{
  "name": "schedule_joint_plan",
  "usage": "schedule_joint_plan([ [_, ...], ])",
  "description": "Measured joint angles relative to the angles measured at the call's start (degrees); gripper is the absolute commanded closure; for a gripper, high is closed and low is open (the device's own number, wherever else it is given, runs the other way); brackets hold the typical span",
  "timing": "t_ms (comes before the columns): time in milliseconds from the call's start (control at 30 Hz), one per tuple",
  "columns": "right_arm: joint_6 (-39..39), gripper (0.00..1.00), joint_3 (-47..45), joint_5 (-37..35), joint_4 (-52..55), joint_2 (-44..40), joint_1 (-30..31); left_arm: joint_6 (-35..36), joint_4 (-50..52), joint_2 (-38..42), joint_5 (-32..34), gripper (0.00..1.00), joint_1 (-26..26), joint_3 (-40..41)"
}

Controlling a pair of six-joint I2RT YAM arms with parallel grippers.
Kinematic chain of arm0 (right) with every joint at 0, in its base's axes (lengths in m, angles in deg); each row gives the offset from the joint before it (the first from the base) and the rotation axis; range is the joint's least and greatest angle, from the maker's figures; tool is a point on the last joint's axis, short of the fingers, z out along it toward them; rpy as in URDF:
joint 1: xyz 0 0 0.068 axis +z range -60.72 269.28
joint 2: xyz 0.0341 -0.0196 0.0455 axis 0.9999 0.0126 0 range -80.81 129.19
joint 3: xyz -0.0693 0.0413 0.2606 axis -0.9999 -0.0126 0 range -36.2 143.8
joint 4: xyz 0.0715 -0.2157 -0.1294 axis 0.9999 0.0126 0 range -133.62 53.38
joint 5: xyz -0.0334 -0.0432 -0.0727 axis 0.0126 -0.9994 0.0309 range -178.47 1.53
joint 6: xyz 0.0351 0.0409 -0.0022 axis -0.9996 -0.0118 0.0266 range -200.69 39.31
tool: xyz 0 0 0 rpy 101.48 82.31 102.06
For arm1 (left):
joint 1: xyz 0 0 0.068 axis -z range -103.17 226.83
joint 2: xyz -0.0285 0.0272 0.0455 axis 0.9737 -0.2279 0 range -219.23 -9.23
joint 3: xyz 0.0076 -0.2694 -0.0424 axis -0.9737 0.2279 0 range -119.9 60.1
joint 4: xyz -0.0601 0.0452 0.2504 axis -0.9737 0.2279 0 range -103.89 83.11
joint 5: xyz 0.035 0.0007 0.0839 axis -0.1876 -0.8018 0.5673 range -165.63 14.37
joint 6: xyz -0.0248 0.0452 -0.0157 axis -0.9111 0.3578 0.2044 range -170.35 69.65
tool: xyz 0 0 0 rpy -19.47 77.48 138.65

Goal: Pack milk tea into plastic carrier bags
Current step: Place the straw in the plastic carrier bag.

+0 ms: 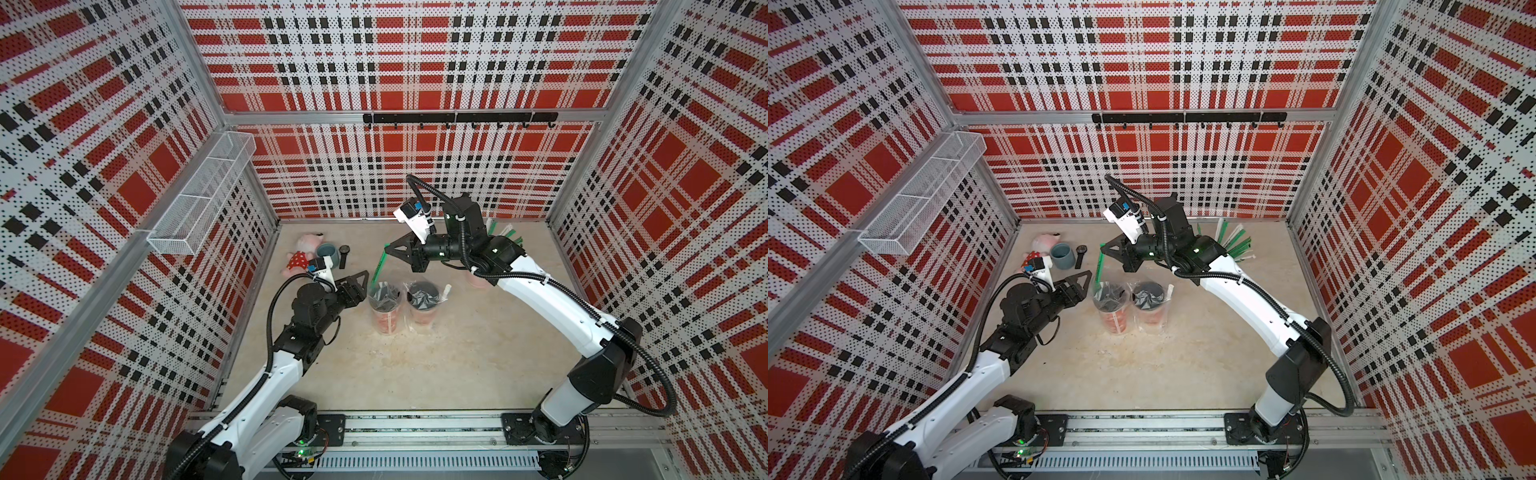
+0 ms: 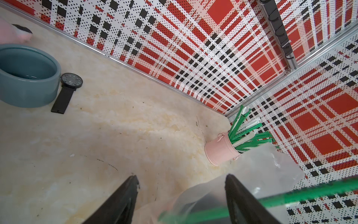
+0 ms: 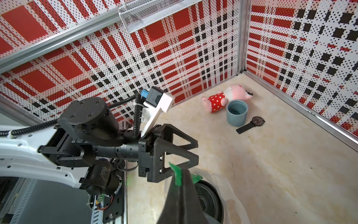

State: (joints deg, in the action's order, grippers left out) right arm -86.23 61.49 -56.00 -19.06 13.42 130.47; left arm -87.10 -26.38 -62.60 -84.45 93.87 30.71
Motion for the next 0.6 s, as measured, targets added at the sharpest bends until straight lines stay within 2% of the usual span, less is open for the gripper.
schedule_joint_plan([
  [300, 2.23, 1.0, 4.09, -4.79, 5.9, 3.61, 0.74, 0.0, 0.0, -0.2, -0.02, 0.26, -0.15, 0.0],
  [600, 3.13, 1.0, 4.92, -5.66, 6.25, 4.9, 1.95, 0.02, 0.02, -1.03, -0.04, 0.26, -0.31, 0.0],
])
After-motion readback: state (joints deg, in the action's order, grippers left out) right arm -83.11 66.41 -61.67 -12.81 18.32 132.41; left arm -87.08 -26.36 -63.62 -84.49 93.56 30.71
